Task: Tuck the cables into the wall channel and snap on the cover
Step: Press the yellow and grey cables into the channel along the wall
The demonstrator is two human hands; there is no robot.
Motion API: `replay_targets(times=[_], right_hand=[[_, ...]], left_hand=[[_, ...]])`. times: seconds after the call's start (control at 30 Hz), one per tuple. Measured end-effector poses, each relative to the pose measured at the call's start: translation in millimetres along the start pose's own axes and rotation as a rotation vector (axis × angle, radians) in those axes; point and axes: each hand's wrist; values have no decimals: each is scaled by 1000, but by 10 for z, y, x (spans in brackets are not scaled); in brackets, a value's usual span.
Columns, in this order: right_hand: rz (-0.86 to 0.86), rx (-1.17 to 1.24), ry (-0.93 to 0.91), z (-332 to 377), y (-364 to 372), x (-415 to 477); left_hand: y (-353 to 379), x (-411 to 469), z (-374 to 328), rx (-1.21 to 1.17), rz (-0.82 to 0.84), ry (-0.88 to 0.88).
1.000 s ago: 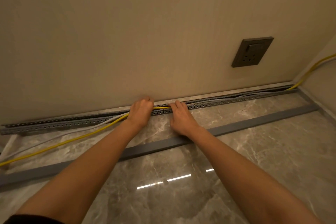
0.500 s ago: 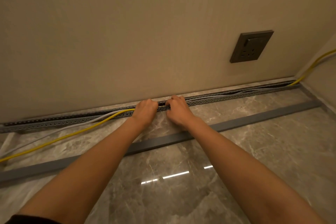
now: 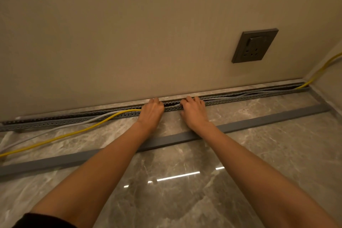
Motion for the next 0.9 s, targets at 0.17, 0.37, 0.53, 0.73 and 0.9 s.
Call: replay_targets(times=[0.17, 0.37, 0.53, 0.73, 0.9], right_hand=[[-61, 15, 53, 58, 1, 109], [-55, 10, 35, 78, 18, 104], [-34, 29, 35, 80, 6, 23], [-113, 53, -25, 271, -12, -70], [-102, 115, -48, 647, -27, -71]], left_hand=[[-3, 65, -54, 31, 41, 7], [3, 105, -58, 8, 63, -14], [28, 26, 100, -137, -30, -16], [-3, -177, 314, -149, -119, -68], [-6, -397, 682, -70, -98, -192]])
Point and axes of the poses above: each hand's wrist, its own x-axis towards the middle knuckle, its own y-axis out of the palm, z = x × y, and after that the axes turned 5 degrees about -x, right-handed
